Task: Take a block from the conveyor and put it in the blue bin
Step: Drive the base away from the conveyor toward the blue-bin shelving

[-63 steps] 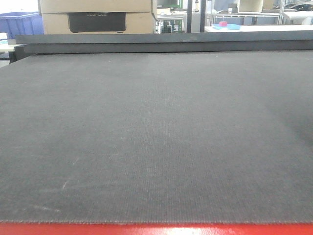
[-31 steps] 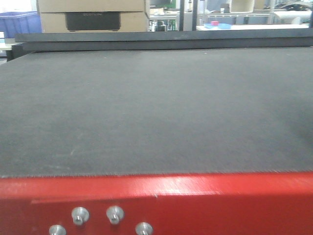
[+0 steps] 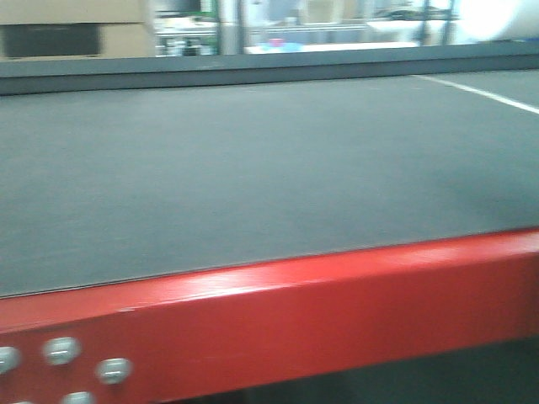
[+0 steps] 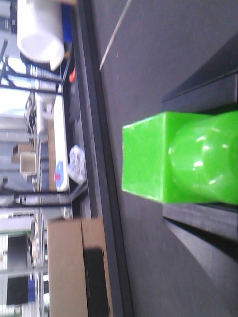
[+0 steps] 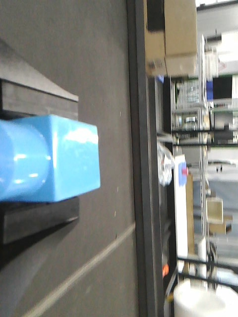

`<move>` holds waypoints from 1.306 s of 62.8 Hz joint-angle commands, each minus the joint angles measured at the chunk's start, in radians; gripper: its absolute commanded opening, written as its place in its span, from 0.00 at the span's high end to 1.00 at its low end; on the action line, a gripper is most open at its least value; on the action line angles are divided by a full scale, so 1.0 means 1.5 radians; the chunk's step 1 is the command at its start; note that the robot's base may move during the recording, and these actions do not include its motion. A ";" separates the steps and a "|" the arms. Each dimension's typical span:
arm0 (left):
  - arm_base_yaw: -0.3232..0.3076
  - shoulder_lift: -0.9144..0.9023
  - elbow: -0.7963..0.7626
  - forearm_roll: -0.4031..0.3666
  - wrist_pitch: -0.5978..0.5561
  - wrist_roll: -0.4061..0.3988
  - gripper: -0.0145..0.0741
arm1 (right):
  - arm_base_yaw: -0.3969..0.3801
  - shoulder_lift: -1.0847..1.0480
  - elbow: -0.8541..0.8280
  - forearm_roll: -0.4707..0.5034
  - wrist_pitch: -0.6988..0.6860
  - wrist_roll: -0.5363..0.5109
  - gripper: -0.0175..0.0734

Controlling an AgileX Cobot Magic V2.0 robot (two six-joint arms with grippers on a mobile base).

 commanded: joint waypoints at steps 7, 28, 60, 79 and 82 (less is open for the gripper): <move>-0.005 0.000 -0.002 0.000 -0.011 -0.001 0.96 | 0.000 -0.004 0.002 -0.005 -0.011 -0.003 0.99; -0.005 0.000 -0.002 0.000 -0.011 -0.001 0.96 | 0.000 -0.004 0.002 -0.005 -0.011 -0.003 0.99; -0.005 0.000 -0.002 0.000 -0.011 -0.001 0.96 | 0.000 -0.004 0.002 -0.005 -0.011 -0.003 0.99; -0.005 0.000 -0.002 0.000 -0.011 -0.001 0.96 | 0.000 -0.004 0.002 -0.005 -0.011 -0.003 0.99; -0.005 0.000 -0.002 0.000 -0.011 -0.001 0.96 | 0.000 -0.004 0.002 -0.005 -0.011 -0.003 0.99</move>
